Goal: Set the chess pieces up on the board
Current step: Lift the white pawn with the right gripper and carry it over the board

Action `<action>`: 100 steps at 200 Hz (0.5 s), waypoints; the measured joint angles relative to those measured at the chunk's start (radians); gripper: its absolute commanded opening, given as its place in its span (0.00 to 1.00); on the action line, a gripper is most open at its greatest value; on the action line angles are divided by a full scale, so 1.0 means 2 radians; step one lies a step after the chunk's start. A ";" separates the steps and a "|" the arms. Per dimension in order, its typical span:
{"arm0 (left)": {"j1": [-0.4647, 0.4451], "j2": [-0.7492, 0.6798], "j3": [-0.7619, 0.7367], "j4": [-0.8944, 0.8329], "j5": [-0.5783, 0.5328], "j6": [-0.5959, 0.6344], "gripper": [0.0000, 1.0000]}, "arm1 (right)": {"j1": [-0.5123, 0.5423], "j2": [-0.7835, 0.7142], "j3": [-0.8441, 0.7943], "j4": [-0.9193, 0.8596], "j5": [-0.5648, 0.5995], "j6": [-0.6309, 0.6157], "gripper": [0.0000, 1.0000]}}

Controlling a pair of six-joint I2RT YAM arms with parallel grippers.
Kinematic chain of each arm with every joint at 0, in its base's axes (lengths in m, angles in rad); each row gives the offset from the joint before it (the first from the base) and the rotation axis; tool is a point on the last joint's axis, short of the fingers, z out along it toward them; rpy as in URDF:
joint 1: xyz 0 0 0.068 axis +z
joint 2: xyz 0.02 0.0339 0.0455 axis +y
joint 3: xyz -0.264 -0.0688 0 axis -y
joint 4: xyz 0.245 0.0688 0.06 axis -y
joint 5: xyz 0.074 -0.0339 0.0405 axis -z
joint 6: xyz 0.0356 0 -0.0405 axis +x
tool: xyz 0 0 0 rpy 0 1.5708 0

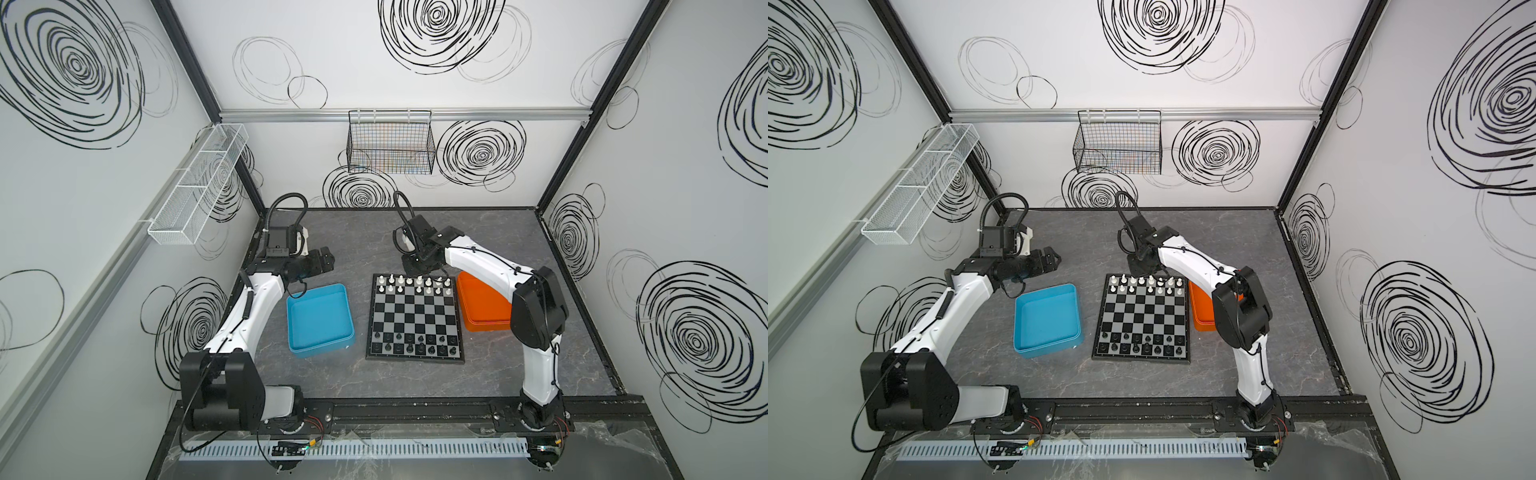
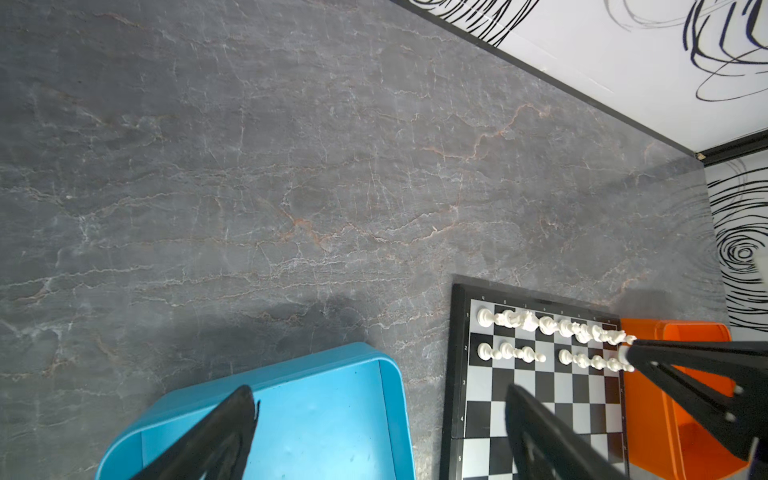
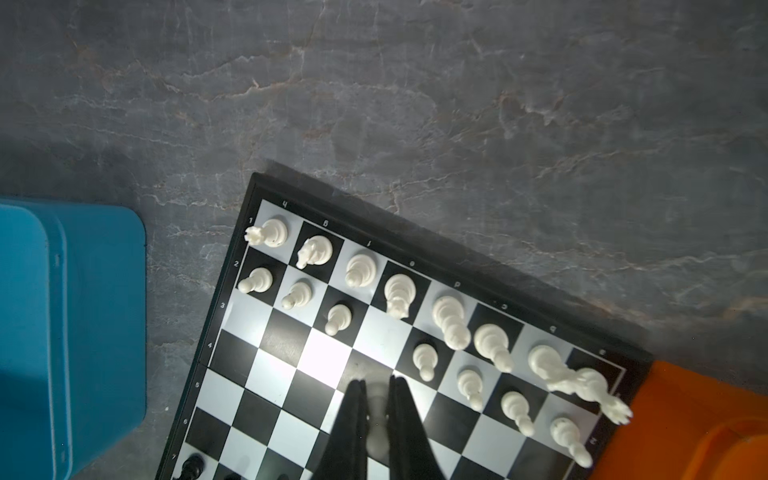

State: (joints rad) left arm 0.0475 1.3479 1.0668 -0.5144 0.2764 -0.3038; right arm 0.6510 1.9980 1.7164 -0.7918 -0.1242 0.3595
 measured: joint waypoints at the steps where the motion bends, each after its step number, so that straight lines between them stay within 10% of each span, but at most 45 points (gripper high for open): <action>1: 0.000 0.000 0.000 -0.001 0.001 0.000 0.96 | 0.000 0.000 0.000 0.000 0.000 0.000 0.10; 100: 0.003 -0.002 -0.006 -0.003 0.030 -0.002 0.96 | 0.009 0.025 -0.016 0.007 -0.008 0.004 0.11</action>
State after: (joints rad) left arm 0.0532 1.3441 1.0546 -0.5205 0.3355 -0.3073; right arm 0.6693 2.0472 1.6848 -0.7769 -0.1402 0.3676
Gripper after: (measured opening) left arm 0.960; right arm 0.108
